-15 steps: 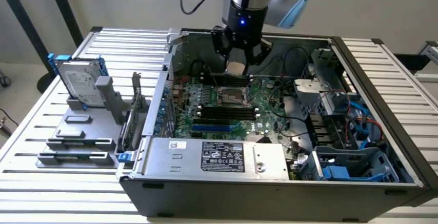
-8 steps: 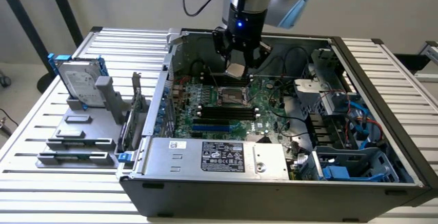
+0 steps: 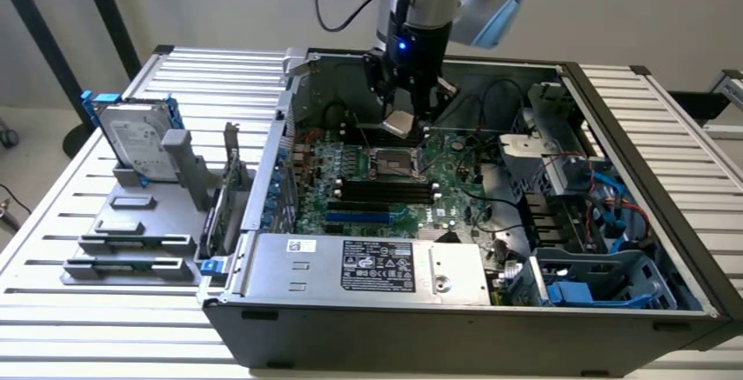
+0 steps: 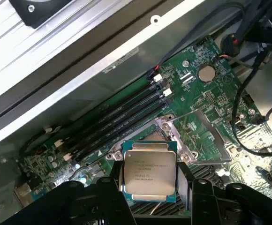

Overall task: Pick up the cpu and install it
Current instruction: 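Place the cpu into insertion slot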

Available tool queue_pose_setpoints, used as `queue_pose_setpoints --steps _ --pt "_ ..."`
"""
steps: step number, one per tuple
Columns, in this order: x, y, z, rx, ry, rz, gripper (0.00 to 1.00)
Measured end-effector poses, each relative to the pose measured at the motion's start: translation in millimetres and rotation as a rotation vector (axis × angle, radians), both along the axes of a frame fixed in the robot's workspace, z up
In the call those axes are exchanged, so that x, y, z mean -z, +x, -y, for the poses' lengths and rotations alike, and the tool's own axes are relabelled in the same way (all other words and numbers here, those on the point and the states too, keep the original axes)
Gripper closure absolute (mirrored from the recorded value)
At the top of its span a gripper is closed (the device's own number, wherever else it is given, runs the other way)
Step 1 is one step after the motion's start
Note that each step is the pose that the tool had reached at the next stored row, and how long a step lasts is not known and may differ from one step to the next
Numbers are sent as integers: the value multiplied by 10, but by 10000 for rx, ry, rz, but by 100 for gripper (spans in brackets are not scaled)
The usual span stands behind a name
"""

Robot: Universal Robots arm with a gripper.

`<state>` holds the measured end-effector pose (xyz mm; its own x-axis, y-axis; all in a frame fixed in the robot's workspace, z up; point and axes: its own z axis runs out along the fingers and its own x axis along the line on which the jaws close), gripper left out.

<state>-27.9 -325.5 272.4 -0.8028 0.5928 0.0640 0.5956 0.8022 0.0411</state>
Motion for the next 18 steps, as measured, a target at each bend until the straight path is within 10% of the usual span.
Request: queue_pose_setpoints --steps 18 --pt "175 0 0 3275 1 0 45"
